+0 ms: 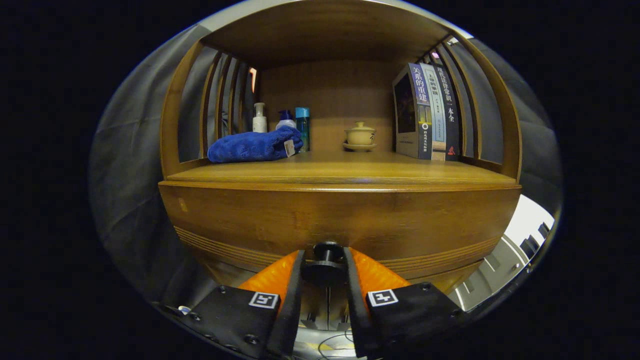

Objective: Pull open the drawer, take out the items inside it, and place them on the countertop above the cabinet.

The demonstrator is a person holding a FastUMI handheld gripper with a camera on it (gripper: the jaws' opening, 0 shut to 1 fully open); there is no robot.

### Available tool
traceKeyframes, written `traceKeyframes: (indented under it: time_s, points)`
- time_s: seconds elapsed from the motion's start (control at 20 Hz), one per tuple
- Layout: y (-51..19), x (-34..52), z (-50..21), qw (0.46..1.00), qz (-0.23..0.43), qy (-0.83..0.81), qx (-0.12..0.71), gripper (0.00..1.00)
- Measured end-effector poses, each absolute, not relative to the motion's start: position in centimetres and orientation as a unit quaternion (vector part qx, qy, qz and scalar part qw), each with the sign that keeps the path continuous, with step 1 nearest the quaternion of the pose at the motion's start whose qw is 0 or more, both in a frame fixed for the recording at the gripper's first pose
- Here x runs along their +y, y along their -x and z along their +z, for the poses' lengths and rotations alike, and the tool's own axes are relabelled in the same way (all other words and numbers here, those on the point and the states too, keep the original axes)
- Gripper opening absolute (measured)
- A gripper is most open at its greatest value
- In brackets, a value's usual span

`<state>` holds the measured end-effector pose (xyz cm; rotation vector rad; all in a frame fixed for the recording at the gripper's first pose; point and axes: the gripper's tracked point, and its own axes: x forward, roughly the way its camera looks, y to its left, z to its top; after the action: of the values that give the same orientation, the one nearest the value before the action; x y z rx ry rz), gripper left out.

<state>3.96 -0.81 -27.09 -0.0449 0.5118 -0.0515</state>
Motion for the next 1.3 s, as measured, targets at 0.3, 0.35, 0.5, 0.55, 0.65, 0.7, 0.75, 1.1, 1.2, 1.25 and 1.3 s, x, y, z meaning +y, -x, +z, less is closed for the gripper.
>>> traceKeyframes:
  time_s: [0.3, 0.35, 0.5, 0.55, 0.65, 0.7, 0.75, 1.1, 1.2, 1.25, 1.3]
  points:
    - [-3.6, -0.6, -27.1, 0.961, -0.012, 0.011, 0.276, 0.43]
    - [-3.4, -0.5, -27.1, 0.958, -0.010, 0.003, 0.286, 0.43]
    - [-2.1, -0.2, -26.7, 0.952, 0.000, 0.001, 0.307, 0.43]
    - [-1.4, -0.1, -26.6, 0.950, 0.002, 0.004, 0.313, 0.43]
    - [-0.2, 0.2, -26.4, 0.945, 0.008, 0.005, 0.327, 0.43]
    - [0.4, 0.4, -26.3, 0.943, 0.012, 0.002, 0.333, 0.43]
    - [1.2, 0.5, -26.0, 0.941, 0.016, -0.002, 0.339, 0.43]
    - [5.0, 1.4, -25.1, 0.932, 0.043, 0.016, 0.358, 0.43]
    - [6.1, 1.6, -24.8, 0.931, 0.049, 0.024, 0.360, 0.43]
    - [6.5, 1.7, -24.7, 0.930, 0.053, 0.026, 0.363, 0.43]
    - [7.0, 1.9, -24.5, 0.929, 0.058, 0.025, 0.365, 0.43]
